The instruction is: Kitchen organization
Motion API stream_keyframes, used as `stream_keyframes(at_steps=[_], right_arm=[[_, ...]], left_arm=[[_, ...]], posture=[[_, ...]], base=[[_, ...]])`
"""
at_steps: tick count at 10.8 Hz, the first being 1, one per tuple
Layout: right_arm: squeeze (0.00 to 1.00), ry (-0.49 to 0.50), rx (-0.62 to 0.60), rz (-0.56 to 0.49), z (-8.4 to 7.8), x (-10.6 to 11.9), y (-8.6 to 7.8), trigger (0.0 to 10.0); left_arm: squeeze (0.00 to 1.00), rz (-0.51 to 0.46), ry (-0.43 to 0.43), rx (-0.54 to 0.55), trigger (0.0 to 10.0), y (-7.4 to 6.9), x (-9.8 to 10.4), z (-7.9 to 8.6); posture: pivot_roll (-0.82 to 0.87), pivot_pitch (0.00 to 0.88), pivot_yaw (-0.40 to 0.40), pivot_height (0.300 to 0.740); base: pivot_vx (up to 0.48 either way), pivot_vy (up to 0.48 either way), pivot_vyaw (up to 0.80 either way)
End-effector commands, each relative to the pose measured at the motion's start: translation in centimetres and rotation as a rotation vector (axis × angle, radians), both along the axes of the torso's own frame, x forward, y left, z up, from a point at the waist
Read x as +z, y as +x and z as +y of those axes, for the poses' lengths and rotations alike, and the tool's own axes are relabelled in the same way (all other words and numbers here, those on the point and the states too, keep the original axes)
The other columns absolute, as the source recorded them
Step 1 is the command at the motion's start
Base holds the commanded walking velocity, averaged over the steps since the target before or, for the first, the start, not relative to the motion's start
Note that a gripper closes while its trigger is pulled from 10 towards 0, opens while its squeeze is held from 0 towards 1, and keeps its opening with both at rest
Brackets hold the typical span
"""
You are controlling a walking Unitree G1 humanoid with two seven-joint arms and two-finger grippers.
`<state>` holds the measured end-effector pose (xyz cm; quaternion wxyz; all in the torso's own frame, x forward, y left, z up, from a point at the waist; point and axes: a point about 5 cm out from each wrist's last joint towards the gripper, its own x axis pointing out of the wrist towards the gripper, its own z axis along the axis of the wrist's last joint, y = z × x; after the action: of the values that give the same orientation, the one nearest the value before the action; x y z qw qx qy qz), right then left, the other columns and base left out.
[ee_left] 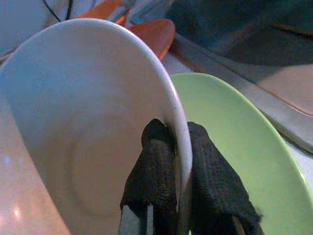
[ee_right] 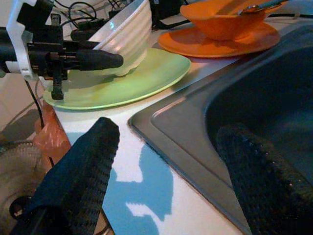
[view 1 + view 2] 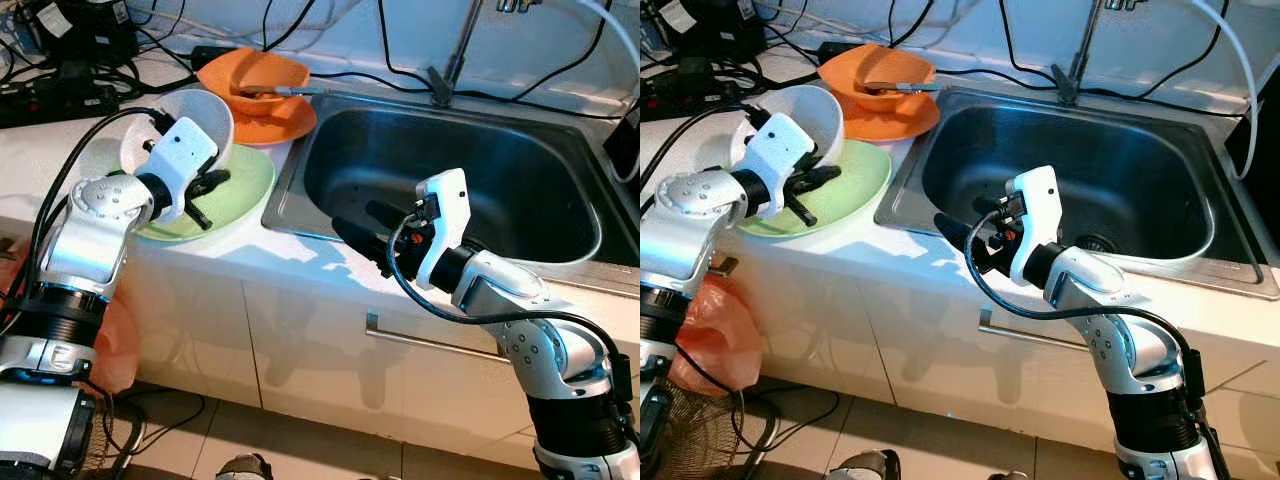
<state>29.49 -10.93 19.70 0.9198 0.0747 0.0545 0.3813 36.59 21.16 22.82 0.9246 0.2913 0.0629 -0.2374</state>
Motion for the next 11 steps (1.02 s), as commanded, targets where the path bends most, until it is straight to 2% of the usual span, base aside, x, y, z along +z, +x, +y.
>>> stream_keyframes(at_steps=[1, 3, 5, 7, 8, 9, 11], right_arm=[[0.0, -0.004, -0.001, 0.016, -0.3, -0.2, -0.1, 10.0], [0.0, -0.004, 0.01, 0.01, -0.3, -0.1, -0.1, 10.0], [0.0, 0.033, 0.04, -0.004, -0.3, 0.5, -0.1, 10.0], [0.0, 0.04, 0.035, -0.012, -0.5, 0.9, 0.1, 10.0], [0.0, 0.033, 0.003, -0.013, -0.8, 0.9, 0.5, 10.0], [0.0, 0.033, -0.012, -0.019, -0.9, 1.0, 0.7, 10.0], [0.0, 0.061, -0.119, -0.044, -1.6, 1.9, 1.9, 10.0]], left_arm=[[0.0, 0.047, -0.006, 0.012, 0.0, -0.1, -1.6, 0.1], [0.0, -0.024, -0.014, 0.025, 0.0, -0.1, -1.3, 0.1], [0.0, -0.159, -0.006, 0.039, 0.0, 0.2, 0.0, 0.1], [0.0, -0.254, 0.039, -0.013, 0.0, 0.1, 0.6, -1.0], [0.0, -0.313, 0.066, -0.073, 0.0, 0.0, 1.1, -2.2], [0.0, -0.329, 0.079, -0.096, 0.0, 0.0, 1.1, -2.6], [0.0, -0.375, 0.181, -0.195, 0.0, -0.5, 0.2, -4.3]], posture=[[0.08, 0.067, -0.043, 0.74], [0.08, 0.068, -0.044, 0.74], [0.08, 0.069, -0.043, 0.74], [0.08, 0.071, -0.043, 0.74], [0.08, 0.071, -0.044, 0.74], [0.08, 0.069, -0.045, 0.74], [0.08, 0.067, -0.048, 0.74]], base=[[0.0, 0.0, 0.0], [0.0, 0.0, 0.0], [0.0, 0.0, 0.0], [0.0, 0.0, 0.0], [0.0, 0.0, 0.0], [0.0, 0.0, 0.0], [0.0, 0.0, 0.0]])
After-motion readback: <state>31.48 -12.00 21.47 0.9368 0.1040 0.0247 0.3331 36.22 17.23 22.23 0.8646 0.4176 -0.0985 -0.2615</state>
